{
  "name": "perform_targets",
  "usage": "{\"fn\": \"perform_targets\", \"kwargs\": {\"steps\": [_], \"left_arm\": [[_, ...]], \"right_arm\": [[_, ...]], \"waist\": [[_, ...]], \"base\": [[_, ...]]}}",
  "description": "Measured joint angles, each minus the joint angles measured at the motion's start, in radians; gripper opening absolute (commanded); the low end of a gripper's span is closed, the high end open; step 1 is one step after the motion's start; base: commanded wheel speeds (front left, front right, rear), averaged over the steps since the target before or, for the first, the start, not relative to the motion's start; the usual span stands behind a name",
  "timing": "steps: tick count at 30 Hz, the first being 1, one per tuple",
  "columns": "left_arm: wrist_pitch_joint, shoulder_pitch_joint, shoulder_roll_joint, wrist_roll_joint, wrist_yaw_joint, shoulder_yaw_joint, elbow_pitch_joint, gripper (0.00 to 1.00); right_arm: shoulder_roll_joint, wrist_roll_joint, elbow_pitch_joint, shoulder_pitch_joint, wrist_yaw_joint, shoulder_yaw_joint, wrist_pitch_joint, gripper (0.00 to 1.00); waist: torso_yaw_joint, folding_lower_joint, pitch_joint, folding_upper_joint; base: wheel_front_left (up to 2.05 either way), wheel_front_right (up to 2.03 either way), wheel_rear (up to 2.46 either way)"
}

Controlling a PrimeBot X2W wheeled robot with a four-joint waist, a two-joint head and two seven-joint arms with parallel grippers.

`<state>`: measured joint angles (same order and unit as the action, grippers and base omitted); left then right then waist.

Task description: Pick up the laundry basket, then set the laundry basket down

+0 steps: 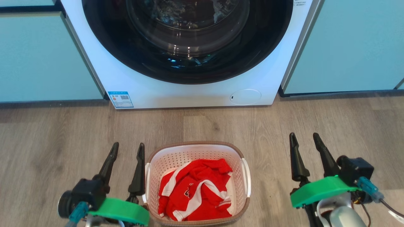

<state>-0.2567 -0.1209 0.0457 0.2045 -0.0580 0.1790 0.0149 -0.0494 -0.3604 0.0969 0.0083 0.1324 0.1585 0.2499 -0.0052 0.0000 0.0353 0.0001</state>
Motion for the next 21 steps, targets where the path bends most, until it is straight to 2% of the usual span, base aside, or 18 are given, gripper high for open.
{"fn": "perform_targets", "kwargs": {"steps": [1,6,21], "left_arm": [[0.000,0.000,0.000,0.004,0.000,-0.001,0.000,0.00],[0.002,-0.028,-0.003,0.010,-0.003,0.005,-0.087,0.00],[0.029,-0.029,0.000,0.179,-0.005,0.001,-0.106,0.00]], "right_arm": [[0.000,0.000,0.001,0.000,0.000,0.002,0.000,0.00],[0.001,-0.005,0.090,0.028,0.000,0.007,-0.004,0.00],[0.001,-0.154,0.100,0.038,0.000,-0.005,-0.033,0.00]], "waist": [[-0.001,0.0000,0.001,0.0000],[-0.002,0.0000,0.001,0.0000],[-0.001,0.0000,-0.003,0.0000]], "base": [[0.00,0.00,0.00],[0.00,0.00,0.00],[0.00,0.00,0.00]]}}
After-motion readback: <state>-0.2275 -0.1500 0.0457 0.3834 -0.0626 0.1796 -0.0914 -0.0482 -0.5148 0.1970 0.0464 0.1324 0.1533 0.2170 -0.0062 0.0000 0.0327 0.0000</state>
